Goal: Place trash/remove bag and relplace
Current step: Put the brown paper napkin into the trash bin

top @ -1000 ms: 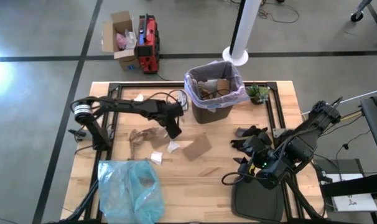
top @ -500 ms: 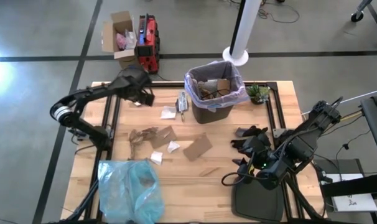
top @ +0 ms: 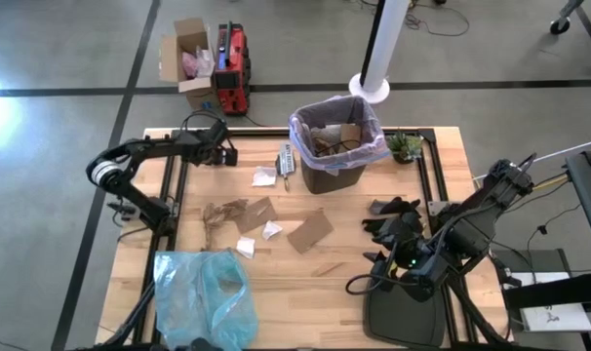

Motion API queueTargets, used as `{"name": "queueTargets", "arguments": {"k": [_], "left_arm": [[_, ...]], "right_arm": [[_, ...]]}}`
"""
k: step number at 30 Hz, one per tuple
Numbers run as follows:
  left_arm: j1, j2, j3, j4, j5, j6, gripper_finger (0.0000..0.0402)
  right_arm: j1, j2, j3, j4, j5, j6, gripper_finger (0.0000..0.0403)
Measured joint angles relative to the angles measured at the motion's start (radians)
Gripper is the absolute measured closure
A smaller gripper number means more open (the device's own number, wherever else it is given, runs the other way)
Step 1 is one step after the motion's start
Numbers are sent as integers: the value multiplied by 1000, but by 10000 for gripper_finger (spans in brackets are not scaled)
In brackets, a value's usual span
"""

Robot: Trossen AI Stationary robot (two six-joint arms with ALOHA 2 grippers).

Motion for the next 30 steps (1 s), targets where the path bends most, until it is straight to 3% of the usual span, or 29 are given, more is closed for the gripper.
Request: {"name": "queueTargets", "arguments": {"k": [6, 10, 20, 30], "left_arm": [[-11, 87, 28, -22, 75, 55, 360], [-86, 96, 35, -65, 110, 58, 361], [-460, 65, 33, -56, 131, -44, 362], [-776, 89, 55, 132, 153, -225, 364]], "right_arm": [[0, 0, 0, 3, 0, 1, 197], [0, 0, 0, 1, 0, 0, 197], [-5, 0, 0, -4, 21, -33, 197], [-5, 0, 0, -2, 30, -48, 197]]}}
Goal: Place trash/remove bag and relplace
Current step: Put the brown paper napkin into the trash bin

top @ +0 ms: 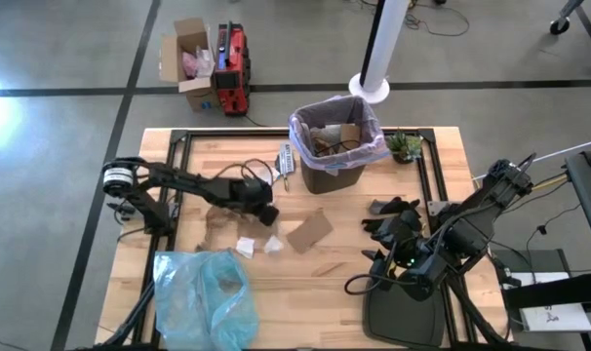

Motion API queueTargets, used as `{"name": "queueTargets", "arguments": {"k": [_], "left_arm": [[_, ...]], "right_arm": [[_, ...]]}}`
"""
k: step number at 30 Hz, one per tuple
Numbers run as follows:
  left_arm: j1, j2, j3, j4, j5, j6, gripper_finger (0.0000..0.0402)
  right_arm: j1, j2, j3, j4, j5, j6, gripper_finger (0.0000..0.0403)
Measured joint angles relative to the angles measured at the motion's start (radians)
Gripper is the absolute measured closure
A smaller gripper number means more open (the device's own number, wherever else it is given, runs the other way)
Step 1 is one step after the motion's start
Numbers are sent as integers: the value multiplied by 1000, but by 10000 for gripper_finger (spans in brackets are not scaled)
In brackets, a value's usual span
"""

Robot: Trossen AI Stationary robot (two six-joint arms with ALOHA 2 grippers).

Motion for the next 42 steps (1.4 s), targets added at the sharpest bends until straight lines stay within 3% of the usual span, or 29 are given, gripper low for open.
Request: {"name": "queueTargets", "arguments": {"k": [9, 16, 21, 29, 37, 42], "left_arm": [[-82, -4, 153, 17, -18, 117, 359], [-102, -23, 394, -314, -25, 275, 322], [-127, -24, 463, -523, -28, 240, 270], [-160, -25, 319, -646, -5, 14, 203], [-118, -25, 104, -661, 25, -60, 187], [-102, -31, 9, -566, 53, -69, 190]], "right_arm": [[0, 0, 0, 42, 83, -66, 197], [-11, 14, 0, 98, 105, -162, 197], [-13, 35, 0, 112, 102, -176, 197], [-13, 55, 0, 115, 101, -177, 197], [-16, 56, 0, 117, 99, -177, 197], [-17, 56, 0, 118, 100, -171, 197]]}}
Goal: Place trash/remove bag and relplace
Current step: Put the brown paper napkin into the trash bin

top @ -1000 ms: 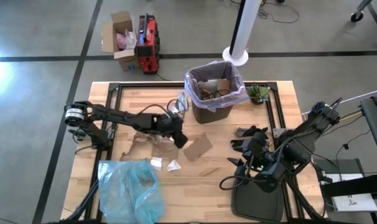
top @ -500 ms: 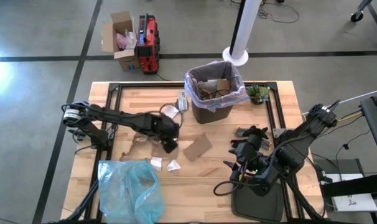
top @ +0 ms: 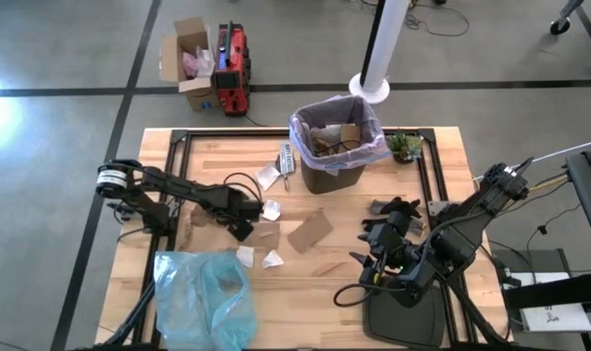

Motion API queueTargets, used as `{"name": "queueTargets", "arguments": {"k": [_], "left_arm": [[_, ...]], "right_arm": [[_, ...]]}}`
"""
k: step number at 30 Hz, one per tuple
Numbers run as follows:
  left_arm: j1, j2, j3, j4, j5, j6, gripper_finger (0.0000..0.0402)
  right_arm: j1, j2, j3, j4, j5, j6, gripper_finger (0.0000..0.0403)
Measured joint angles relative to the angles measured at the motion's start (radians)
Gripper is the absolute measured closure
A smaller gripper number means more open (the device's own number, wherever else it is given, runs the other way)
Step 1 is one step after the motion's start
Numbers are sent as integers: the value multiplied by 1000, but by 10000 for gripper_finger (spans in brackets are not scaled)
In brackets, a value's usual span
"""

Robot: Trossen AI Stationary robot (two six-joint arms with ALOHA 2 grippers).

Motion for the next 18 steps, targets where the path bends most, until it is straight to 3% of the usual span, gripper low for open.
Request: {"name": "queueTargets", "arguments": {"k": [5, 12, 18], "left_arm": [[-5, 2, -31, 107, 0, 29, 226], [-4, 4, 8, 151, -22, 160, 383], [0, 2, 110, 154, -112, 219, 389]], "right_arm": [[-9, 0, 0, -2, 1, 9, 197], [-30, 0, 0, -3, 1, -4, 197], [-38, 0, 0, -7, 0, -21, 197]]}}
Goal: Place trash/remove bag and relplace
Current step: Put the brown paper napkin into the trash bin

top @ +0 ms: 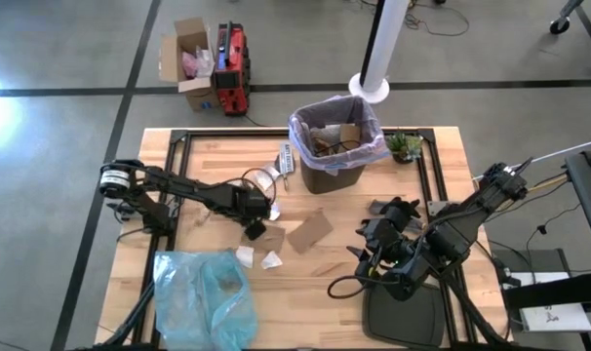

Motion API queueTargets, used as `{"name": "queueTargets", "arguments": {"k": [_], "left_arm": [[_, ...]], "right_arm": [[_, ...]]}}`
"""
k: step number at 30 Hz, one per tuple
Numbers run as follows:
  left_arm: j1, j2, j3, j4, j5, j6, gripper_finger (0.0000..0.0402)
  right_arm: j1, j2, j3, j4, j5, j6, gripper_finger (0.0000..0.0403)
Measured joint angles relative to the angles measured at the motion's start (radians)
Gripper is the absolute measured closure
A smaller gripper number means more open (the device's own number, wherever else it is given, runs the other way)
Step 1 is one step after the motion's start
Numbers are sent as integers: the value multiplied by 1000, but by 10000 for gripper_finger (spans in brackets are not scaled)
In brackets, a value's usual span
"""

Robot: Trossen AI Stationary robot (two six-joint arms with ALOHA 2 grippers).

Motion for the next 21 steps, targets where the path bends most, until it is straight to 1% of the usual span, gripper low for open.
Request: {"name": "queueTargets", "arguments": {"k": [3, 6, 14, 17, 21], "left_arm": [[2, -18, 99, -10, -15, 40, 399], [2, -52, 219, -18, -43, 92, 398], [4, -160, 604, -5, -52, 218, 400], [9, -199, 716, 95, -74, 291, 400], [27, -218, 765, 375, -73, 400, 401]], "right_arm": [[-2, 0, 0, -1, 0, -7, 197], [-2, -6, 0, -4, -1, -9, 197], [-2, -26, 0, -29, 0, -11, 197], [-2, -28, 0, -39, 1, -11, 197], [-9, -28, 0, -41, 1, -32, 197]]}}
